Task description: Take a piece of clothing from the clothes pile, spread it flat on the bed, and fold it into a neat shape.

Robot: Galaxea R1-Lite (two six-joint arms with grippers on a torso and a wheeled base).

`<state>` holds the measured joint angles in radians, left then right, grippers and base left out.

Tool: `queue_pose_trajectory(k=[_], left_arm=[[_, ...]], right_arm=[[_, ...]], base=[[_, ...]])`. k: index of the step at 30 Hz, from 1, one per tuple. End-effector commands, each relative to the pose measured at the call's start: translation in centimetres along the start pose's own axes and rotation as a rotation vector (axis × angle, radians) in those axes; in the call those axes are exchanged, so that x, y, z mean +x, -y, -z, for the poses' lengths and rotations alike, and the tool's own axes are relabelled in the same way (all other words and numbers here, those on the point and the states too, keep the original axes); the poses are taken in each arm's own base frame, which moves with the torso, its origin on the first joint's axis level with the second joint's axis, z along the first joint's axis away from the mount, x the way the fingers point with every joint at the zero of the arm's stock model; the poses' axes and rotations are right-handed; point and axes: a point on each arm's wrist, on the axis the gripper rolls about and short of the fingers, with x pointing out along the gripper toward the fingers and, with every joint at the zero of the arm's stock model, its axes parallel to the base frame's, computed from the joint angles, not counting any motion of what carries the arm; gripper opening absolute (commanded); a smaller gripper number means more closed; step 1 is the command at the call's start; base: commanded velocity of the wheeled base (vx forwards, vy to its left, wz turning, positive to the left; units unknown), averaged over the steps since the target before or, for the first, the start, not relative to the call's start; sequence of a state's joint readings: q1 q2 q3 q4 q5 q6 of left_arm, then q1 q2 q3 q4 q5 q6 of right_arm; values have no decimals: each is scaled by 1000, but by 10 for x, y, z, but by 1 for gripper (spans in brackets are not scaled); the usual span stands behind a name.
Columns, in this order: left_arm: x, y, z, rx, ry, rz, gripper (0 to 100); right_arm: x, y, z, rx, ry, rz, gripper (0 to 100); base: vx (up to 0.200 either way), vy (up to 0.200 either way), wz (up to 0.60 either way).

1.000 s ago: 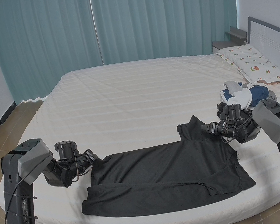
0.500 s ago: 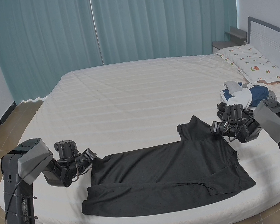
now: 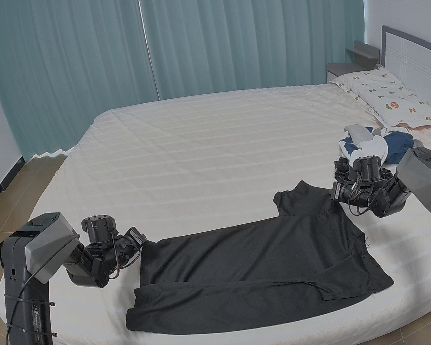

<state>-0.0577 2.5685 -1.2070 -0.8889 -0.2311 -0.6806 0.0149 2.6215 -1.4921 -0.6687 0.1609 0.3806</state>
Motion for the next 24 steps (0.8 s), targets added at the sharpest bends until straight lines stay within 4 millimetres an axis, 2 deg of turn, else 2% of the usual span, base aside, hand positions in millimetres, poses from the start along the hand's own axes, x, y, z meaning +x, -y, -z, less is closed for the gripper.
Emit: queue_pose_trajectory(k=[1,4,10,12,24], left_arm=[[-1,2,-4,3,26,1,0],[-2,3,-8,8,67,7,0],[-17,10,-12,0,100,25,0],[-20,11,-13,3,110,33,0],[-30,7,-30,-40,170,45,0]], right_arm=[[-6,3,-7,4,21,-1,0],[-13,3,-11,12,45,-11,0],[-36,-2,-23,78,109,-86,0],[-41,-2,-20,80,94,-95,0],[-44,-3,-15,74,110,-112,0]], base=[[0,0,0],[0,0,0],[0,0,0],[0,0,0],[0,0,0]])
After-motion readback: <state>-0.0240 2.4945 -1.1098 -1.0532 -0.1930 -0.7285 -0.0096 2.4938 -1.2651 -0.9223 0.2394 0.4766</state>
